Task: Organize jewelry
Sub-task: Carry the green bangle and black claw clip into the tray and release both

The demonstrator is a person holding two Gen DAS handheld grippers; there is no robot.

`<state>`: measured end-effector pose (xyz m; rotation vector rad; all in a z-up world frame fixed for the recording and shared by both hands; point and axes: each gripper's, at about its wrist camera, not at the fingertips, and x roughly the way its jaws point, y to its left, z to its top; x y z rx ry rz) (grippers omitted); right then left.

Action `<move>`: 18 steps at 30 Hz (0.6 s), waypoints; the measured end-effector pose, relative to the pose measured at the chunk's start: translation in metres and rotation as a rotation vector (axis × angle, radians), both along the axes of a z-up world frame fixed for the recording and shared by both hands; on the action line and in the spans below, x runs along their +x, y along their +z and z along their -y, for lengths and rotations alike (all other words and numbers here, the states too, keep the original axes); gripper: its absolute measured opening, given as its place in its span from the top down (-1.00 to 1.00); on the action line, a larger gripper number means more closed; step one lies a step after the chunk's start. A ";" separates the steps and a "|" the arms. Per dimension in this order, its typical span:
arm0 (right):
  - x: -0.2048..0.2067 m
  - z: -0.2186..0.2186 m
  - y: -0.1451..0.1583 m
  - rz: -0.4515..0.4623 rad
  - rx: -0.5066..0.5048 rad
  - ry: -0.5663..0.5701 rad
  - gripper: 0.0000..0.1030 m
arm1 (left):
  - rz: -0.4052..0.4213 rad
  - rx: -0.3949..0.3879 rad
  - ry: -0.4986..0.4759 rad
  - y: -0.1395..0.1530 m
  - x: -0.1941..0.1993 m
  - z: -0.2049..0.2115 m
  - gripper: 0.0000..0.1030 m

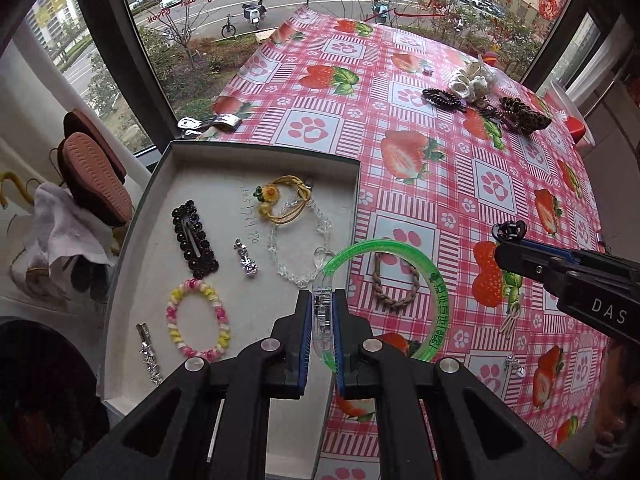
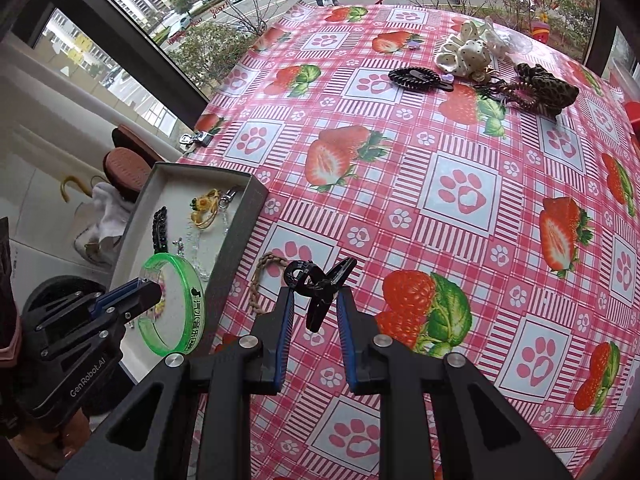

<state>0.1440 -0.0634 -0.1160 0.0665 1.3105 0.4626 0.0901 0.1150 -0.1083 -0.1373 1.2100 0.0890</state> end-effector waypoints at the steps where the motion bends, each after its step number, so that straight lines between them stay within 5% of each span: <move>1: -0.001 -0.006 0.001 0.002 0.001 0.010 0.54 | -0.002 -0.001 0.012 0.000 -0.004 -0.005 0.69; 18: -0.025 -0.100 0.005 -0.002 0.029 0.204 0.54 | -0.072 -0.010 0.259 -0.027 -0.085 -0.090 0.69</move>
